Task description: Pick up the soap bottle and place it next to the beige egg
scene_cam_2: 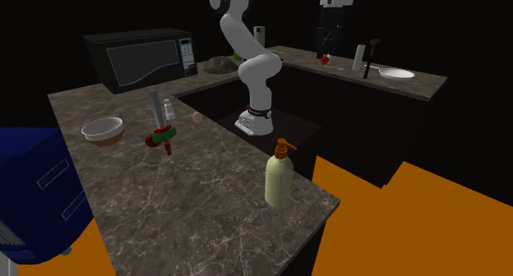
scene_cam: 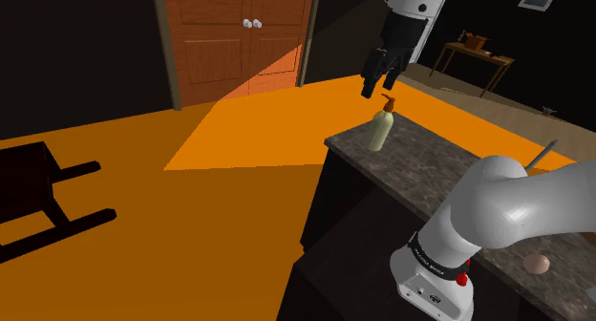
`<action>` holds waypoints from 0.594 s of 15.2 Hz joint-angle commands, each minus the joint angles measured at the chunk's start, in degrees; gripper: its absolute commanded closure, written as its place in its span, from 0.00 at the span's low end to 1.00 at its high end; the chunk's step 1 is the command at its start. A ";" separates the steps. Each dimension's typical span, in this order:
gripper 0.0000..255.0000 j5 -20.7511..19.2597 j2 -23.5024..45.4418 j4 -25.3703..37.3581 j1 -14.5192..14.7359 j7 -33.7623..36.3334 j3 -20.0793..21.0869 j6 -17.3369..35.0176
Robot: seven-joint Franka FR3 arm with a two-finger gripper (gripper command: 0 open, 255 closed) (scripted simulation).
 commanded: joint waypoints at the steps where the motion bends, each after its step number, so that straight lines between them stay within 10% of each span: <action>1: 0.00 0.00 0.00 0.00 0.00 0.00 0.00 0.00; 9: 0.00 -6.11 5.92 -1.13 -3.92 -8.86 -9.39 6.47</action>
